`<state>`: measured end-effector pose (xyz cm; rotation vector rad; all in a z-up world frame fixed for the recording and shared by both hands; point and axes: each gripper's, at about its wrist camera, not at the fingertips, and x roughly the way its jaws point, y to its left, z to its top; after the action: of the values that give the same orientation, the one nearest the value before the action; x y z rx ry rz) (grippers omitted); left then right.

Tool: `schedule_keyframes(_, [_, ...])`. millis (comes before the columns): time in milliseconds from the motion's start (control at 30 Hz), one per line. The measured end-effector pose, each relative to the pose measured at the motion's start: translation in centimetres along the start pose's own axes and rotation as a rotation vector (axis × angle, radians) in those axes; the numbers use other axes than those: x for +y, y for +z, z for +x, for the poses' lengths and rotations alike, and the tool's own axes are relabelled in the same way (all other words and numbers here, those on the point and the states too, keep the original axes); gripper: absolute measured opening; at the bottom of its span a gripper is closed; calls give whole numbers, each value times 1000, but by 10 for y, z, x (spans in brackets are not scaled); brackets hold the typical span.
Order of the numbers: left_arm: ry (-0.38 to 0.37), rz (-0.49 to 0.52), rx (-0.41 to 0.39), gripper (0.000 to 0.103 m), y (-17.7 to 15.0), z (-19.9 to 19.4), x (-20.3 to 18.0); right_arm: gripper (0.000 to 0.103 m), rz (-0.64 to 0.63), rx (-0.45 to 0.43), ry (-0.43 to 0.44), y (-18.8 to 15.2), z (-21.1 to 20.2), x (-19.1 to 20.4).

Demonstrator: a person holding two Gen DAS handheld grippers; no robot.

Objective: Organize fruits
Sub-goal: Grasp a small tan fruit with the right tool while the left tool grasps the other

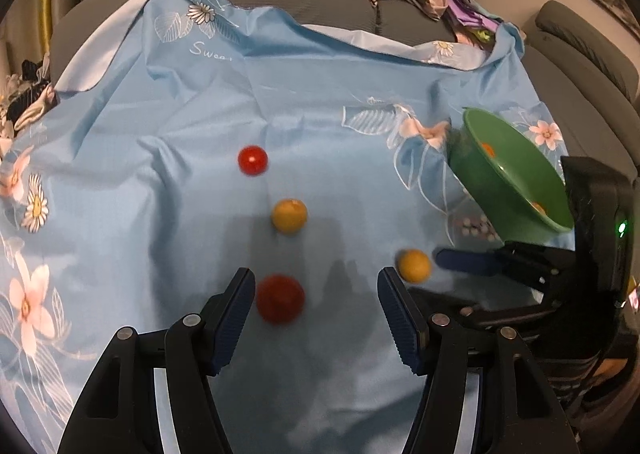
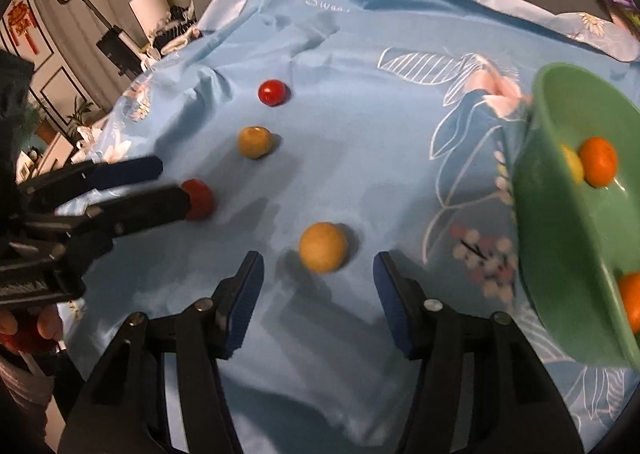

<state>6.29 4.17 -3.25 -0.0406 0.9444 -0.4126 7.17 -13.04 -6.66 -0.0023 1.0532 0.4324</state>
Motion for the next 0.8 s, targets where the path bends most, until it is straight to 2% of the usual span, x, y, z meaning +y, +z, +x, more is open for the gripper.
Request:
schedule_keyframes(67, [13, 16, 2, 63, 8, 6, 2, 50, -28, 4, -18, 4, 4, 3])
schedule_keyframes(233, [52, 57, 32, 63, 25, 27, 2, 26, -96, 13, -86, 11, 10, 7])
schedule_keyframes(367, [60, 77, 67, 63, 33, 46, 2, 26, -108, -4, -86, 10, 9, 3])
schedule_keyframes(533, [70, 95, 97, 62, 39, 62, 2, 26, -68, -27, -20, 6, 3, -5])
schedule_keyframes(733, [77, 94, 124, 39, 41, 76, 6, 26, -36, -38, 2, 3, -1, -11])
schedule_keyframes(800, [72, 90, 123, 26, 42, 77, 7, 26, -25, -43, 10, 2, -2, -12])
